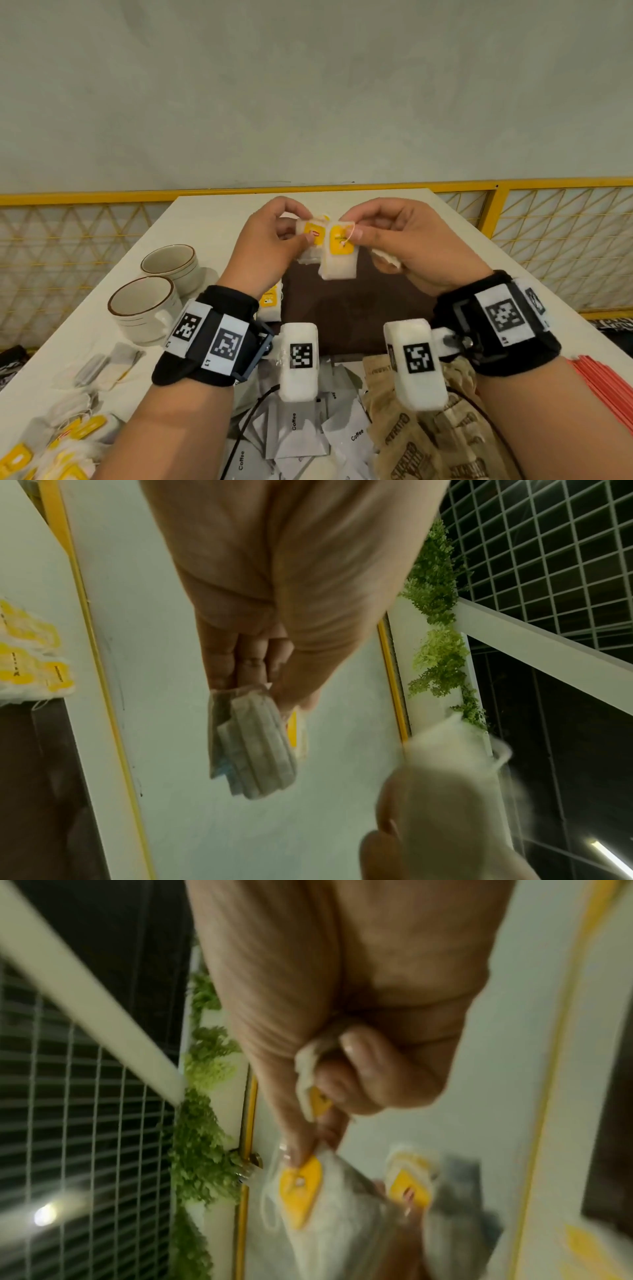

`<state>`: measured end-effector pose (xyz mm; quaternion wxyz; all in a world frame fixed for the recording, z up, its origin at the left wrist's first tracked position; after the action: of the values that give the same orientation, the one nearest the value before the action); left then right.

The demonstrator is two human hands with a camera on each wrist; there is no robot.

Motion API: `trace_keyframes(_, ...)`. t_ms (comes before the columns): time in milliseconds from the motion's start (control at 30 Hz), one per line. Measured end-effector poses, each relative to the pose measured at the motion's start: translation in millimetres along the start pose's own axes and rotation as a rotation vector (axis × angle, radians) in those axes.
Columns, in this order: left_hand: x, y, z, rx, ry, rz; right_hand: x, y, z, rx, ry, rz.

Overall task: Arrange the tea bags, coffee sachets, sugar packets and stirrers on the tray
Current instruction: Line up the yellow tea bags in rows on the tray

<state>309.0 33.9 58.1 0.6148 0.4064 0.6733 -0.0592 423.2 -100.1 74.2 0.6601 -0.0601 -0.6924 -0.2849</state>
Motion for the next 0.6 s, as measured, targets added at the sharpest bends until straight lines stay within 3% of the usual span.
trace_keyframes(67, -1.4, -0.6, 2.2, 0.001, -0.04, -0.031, -5.6, 1.0, 6.4, -0.013, -0.019, 0.041)
trace_keyframes(200, -4.2, -4.4, 6.5, 0.012, -0.031, -0.041, -23.9, 6.9, 8.3, -0.227, -0.228, 0.023)
trace_keyframes(267, -4.1, -5.0, 7.7, 0.018, -0.051, -0.04, -29.1, 8.6, 7.4, -0.265, -0.265, 0.025)
trace_keyframes(500, -9.7, -8.8, 17.7, 0.156, -0.023, 0.023, -30.3, 10.7, -4.0, -0.335, -0.108, 0.047)
trace_keyframes(600, -9.5, -9.9, 20.5, 0.121, 0.077, 0.019, -30.8, 11.2, -3.4, -0.337, -0.007, 0.1)
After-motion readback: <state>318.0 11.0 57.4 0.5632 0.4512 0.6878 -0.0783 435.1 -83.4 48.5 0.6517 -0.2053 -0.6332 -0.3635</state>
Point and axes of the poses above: each hand's wrist, its own y-axis towards the middle knuckle, its own z-axis out of the palm, x = y × z, the point moved 4 cm from there along y, towards the middle knuckle, and after that the axes turned 4 degrees about -x, right-handed, at the moved point
